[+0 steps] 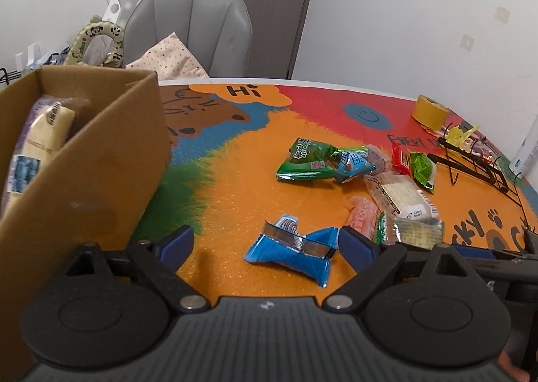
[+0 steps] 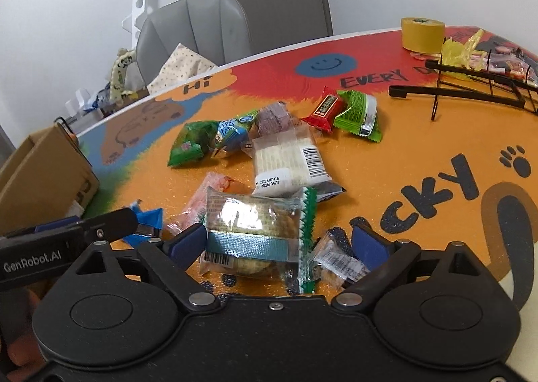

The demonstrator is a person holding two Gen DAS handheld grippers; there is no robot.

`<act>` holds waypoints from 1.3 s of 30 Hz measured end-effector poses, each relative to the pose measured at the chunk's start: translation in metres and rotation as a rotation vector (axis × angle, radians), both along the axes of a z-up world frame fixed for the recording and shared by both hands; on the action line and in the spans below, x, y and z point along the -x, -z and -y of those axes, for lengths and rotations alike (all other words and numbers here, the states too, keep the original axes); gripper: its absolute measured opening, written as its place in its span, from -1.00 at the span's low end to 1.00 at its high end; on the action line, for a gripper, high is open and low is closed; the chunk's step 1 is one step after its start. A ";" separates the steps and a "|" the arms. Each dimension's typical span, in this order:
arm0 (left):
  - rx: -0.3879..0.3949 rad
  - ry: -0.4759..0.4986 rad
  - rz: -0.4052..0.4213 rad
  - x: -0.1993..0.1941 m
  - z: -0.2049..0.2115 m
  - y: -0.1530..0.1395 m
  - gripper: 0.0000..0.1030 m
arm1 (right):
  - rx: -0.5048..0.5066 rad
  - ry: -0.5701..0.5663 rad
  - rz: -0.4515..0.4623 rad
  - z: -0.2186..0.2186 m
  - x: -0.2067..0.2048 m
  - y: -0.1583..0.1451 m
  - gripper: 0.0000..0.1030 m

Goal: Organize snacks
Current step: 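Reach the left tool to the blue candy while the right tool reaches the green-striped bread bag, then grasp the blue candy with the left tool while the right tool grips a small snack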

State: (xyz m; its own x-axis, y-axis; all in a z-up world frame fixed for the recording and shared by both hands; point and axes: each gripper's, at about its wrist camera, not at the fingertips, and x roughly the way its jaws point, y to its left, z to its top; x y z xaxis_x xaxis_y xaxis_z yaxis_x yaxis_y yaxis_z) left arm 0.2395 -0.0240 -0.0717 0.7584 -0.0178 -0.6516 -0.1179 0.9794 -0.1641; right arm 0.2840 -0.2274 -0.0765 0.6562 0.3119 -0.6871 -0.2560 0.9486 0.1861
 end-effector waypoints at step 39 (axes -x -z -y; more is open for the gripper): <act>-0.084 0.043 0.038 0.018 0.018 -0.013 -0.35 | -0.080 -0.019 0.064 0.013 0.034 -0.028 -0.49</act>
State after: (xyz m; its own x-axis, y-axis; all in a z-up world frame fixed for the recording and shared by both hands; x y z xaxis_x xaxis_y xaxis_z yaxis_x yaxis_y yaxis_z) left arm 0.2216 -0.0416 -0.0591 0.7826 0.0027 -0.6225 -0.0708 0.9939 -0.0846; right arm 0.2503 -0.2405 -0.0488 0.6916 0.3769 -0.6161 -0.2878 0.9262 0.2435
